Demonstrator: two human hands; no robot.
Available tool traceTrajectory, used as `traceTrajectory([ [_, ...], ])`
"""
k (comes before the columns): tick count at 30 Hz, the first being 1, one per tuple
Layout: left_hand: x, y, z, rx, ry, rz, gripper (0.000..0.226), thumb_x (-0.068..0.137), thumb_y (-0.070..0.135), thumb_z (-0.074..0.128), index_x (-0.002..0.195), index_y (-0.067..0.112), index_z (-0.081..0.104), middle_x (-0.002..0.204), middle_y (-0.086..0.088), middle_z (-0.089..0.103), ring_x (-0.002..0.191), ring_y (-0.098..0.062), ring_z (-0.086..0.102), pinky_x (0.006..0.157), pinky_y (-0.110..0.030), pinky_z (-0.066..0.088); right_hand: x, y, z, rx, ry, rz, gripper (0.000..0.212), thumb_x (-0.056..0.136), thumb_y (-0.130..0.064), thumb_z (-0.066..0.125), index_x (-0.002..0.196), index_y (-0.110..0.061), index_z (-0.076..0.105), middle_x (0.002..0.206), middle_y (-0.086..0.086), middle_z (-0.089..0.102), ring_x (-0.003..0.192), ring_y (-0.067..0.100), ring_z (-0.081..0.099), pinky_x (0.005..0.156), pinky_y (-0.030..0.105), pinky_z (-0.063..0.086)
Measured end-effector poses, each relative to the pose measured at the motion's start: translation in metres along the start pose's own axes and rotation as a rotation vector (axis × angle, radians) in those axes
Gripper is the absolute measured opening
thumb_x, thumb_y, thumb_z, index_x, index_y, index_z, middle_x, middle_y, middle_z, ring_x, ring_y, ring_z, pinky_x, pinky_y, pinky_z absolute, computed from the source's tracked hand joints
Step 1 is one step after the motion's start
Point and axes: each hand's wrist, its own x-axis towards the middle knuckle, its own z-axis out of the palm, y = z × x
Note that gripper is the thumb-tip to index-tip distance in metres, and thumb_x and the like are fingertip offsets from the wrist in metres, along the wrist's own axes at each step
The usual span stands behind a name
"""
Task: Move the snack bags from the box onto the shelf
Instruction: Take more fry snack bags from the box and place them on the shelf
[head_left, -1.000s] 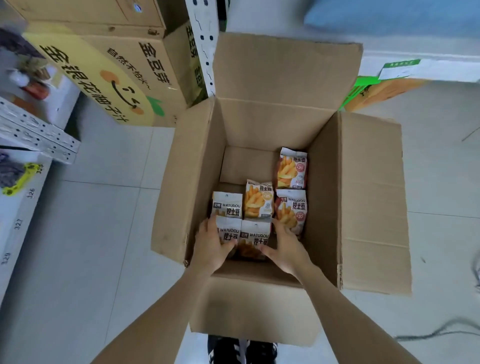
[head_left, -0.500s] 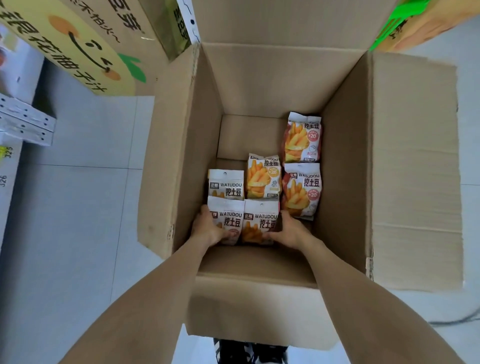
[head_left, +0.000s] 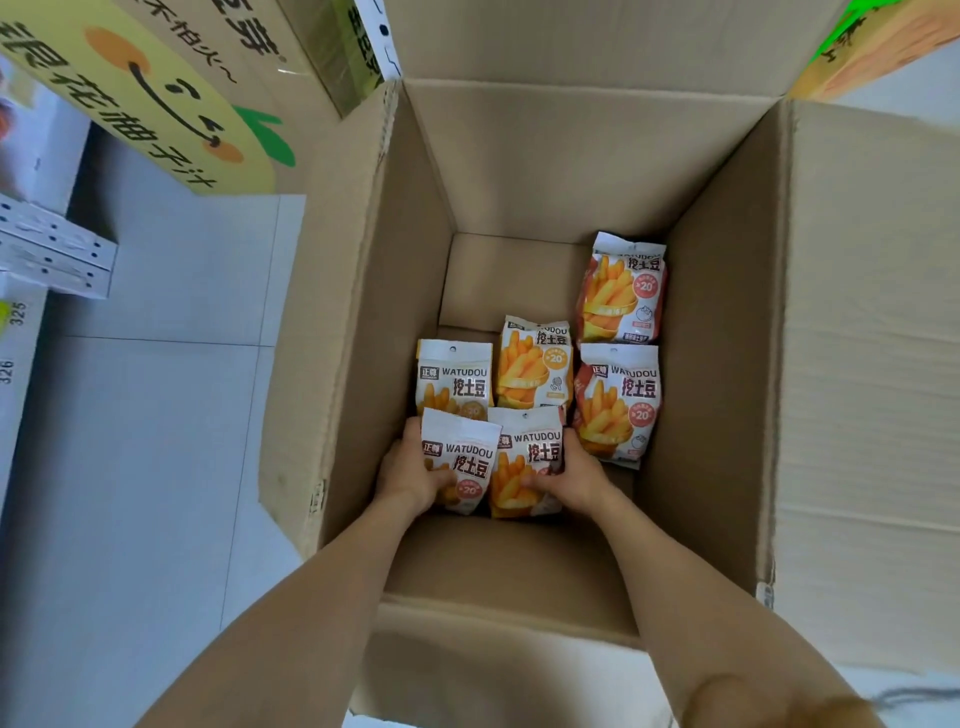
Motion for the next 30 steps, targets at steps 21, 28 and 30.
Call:
traceTrajectory([
  [21,-0.165,0.068,-0.107,-0.321,0.022,0.154,0.052,0.08,0.027,0.079,0.12,0.028,0.046,0.115,0.006,0.064,0.101,-0.017,0.066,0.082,-0.031,0.057,-0.194,-0.105,-0.066,0.133,0.158,-0.201,0.056,0.08,-0.021,0.078,0.123,-0.029,0.042,0.115,-0.009,0.063,0.108,0.013,0.061,0.084,0.021,0.049],
  [28,-0.264,0.105,-0.173,-0.439,0.141,0.243,0.044,0.082,0.018,0.077,0.116,0.029,0.051,0.097,0.02,0.063,0.077,0.002,0.067,0.055,-0.009,0.05,-0.298,-0.165,-0.082,0.127,0.227,-0.378,0.051,0.08,-0.019,0.077,0.116,-0.037,0.047,0.112,-0.014,0.065,0.104,0.008,0.063,0.086,0.026,0.054],
  [30,-0.294,0.11,-0.192,-0.473,0.164,0.275,0.041,0.082,0.017,0.077,0.111,0.032,0.051,0.095,0.021,0.064,0.076,0.005,0.068,0.055,-0.008,0.049,-0.331,-0.181,-0.082,0.121,0.247,-0.422,0.049,0.08,-0.018,0.078,0.112,-0.038,0.047,0.108,-0.017,0.065,0.101,0.006,0.064,0.084,0.024,0.053],
])
